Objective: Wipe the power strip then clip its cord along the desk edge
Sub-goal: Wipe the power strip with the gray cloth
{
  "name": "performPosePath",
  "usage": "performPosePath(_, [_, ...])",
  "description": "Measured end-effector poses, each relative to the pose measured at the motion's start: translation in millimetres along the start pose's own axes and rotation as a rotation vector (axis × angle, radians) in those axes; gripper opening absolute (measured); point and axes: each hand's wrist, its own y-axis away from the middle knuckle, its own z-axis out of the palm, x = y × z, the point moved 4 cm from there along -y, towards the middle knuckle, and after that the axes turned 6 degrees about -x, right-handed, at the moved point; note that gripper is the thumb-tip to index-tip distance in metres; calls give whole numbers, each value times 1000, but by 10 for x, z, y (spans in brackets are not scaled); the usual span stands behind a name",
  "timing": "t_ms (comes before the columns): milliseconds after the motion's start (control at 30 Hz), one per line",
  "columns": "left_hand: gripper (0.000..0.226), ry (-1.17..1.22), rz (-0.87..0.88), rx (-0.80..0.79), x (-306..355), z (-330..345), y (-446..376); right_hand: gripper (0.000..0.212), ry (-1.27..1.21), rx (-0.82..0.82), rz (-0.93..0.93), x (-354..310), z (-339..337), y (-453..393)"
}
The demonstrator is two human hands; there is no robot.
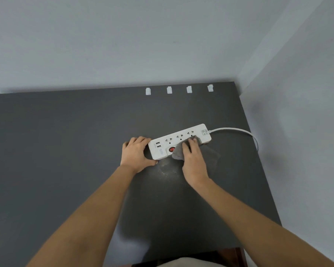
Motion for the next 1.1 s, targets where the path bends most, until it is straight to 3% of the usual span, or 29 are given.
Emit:
performPosePath(67, [78,-1,1,0,1,1,2,49,135,1,-125,92,-131,-18])
performPosePath(167, [77,-6,0,9,5,1,-2,43,223,46,-3,367,-375,-125])
performPosePath(233, [77,-7,-1,4,16,12,-7,38,203,42,28,183,-295,-131])
performPosePath(333, [77,-10,-3,5,0,-4,1,36,172,-28,-158,-275,-6,-89])
performPosePath(433, [77,-14,0,-3,-5,-8,4,41,242,-46,-316,-79,-189,-81])
performPosePath(533, [77,-12,2,1,20,-11,-2,35,323,9,-76,384,-433,-204])
performPosePath(600, [77,-13,1,-6,25,11,-4,30,280,31,48,285,-376,-197])
performPosePath(700, [78,-19,-7,-6,24,-1,-5,31,238,-17,-187,-349,-58,-46])
performPosePath(833, [78,-39,3,-12,-3,4,12,41,-210,-295,-252,-369,-133,50])
performPosePath(867, [78,-31,3,-9,-12,3,10,42,-327,-299,-239,-270,-259,53])
performPosePath(933, [78,-24,2,-8,-10,-4,-4,46,-459,-38,-73,52,-540,-45])
performPosePath(1000, [78,-32,5,-14,6,-5,-6,48,-357,255,151,307,-631,-140])
performPosePath(1033, [79,-35,5,-16,3,-1,-6,54,-247,275,195,265,-569,-177])
performPosePath(1100, [79,-27,-3,-16,-11,-11,4,65,-2,11,-24,-119,-255,-161])
